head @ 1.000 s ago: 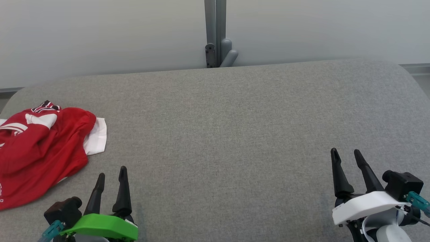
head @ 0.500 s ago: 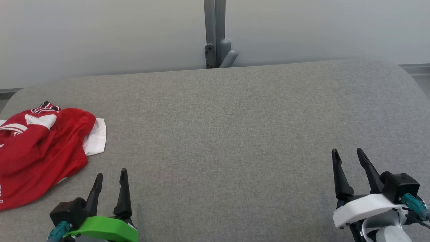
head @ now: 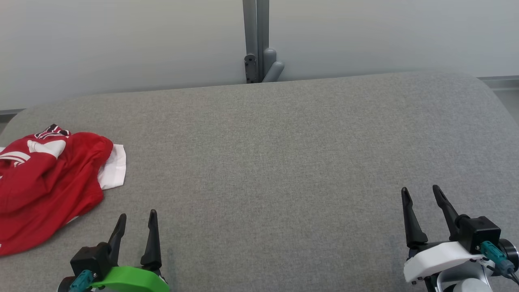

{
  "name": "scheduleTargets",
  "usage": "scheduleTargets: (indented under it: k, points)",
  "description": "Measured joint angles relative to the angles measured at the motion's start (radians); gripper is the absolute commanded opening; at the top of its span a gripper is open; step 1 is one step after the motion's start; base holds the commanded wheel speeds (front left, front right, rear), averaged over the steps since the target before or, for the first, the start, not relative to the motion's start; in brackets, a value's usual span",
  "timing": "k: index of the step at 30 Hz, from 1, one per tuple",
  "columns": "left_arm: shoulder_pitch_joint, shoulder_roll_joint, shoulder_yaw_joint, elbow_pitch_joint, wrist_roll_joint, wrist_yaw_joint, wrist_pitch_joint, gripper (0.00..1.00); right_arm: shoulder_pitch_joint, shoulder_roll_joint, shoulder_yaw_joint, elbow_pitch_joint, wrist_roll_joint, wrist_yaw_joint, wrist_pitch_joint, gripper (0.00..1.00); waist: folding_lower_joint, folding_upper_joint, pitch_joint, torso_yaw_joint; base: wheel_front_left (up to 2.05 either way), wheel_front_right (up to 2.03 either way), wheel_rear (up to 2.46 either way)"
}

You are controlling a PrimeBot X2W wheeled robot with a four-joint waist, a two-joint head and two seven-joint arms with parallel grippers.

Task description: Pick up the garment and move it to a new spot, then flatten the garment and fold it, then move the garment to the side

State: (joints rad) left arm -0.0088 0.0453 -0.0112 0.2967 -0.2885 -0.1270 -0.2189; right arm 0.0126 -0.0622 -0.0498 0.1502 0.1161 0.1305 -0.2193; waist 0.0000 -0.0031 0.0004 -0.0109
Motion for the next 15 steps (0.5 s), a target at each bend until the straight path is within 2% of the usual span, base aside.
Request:
scheduleTargets:
  k: [15]
  points:
    - [0.002, 0.001, -0.005, 0.01, 0.102, -0.001, -0.029, 1.0, 0.003, 0.004, -0.006, 0.014, -0.093, 0.0, -0.029, 1.0, 0.0, 0.0, 0.004, -0.001, 0.0, 0.0, 0.0]
